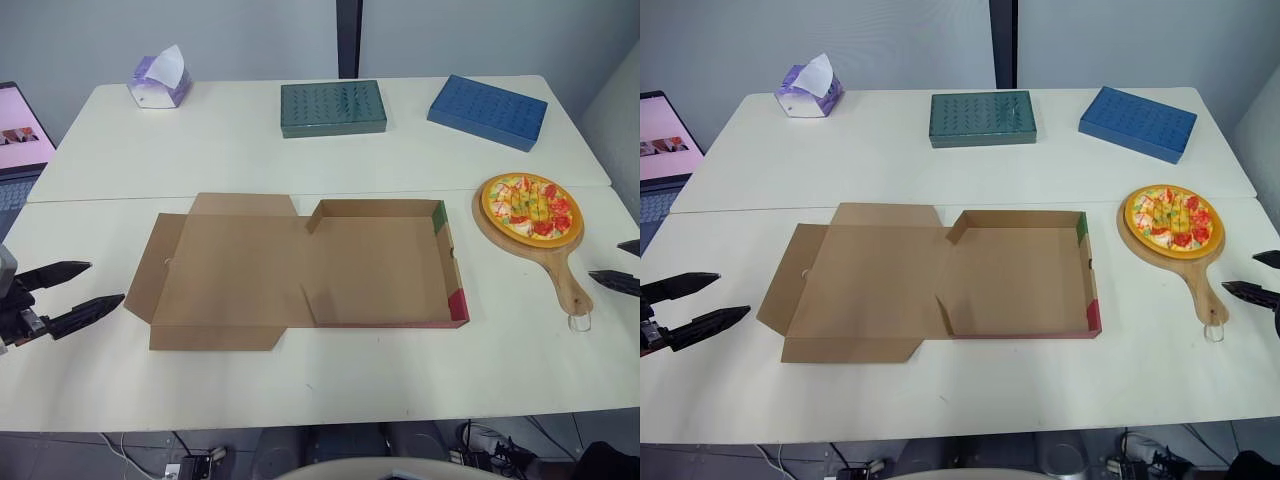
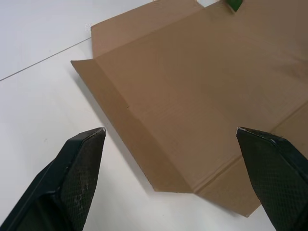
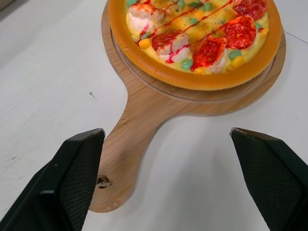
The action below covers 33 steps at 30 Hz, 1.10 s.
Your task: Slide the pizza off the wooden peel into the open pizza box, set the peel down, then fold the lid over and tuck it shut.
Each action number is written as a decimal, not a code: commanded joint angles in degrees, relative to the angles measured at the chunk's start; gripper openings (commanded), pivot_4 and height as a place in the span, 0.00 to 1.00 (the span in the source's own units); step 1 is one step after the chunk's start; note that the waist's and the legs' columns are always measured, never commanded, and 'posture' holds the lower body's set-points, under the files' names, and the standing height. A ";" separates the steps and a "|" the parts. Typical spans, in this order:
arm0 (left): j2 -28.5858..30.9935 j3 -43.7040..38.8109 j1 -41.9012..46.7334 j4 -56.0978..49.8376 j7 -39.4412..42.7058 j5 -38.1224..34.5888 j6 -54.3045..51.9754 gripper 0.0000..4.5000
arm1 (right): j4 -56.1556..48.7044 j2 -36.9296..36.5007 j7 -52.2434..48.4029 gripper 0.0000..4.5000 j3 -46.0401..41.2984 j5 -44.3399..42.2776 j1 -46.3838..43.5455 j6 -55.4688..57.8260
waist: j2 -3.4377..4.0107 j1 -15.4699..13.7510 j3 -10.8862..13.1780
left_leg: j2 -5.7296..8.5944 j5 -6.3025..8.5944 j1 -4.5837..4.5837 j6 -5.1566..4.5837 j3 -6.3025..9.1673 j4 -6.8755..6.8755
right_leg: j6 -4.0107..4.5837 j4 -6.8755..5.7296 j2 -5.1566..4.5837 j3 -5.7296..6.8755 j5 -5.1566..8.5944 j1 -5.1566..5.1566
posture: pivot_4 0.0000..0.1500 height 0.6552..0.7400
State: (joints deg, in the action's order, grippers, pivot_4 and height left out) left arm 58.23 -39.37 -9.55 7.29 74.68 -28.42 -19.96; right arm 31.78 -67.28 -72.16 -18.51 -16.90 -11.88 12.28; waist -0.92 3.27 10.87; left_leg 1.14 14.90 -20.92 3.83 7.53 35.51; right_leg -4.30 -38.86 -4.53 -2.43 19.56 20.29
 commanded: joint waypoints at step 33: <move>-7.02 27.98 29.36 -37.49 -9.58 -23.08 -14.67 1.00 | -38.59 10.48 12.94 1.00 -17.88 -10.16 21.84 20.97 | 0.00 -1.20 0.02 | 0.03 0.06 -0.13 -0.08 0.03 0.44 | -0.06 -0.01 0.08 -0.02 -0.03 -0.11 | 1.00 1.00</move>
State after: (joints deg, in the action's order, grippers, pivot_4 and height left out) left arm 51.37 -11.49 18.88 -29.67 65.43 -50.90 -34.77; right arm -4.66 -56.51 -60.27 -34.88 -26.54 10.36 33.05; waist -0.93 2.06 10.89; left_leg 1.17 14.96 -21.05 3.74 7.55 35.95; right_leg -4.37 -38.87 -4.45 -2.45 19.53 20.18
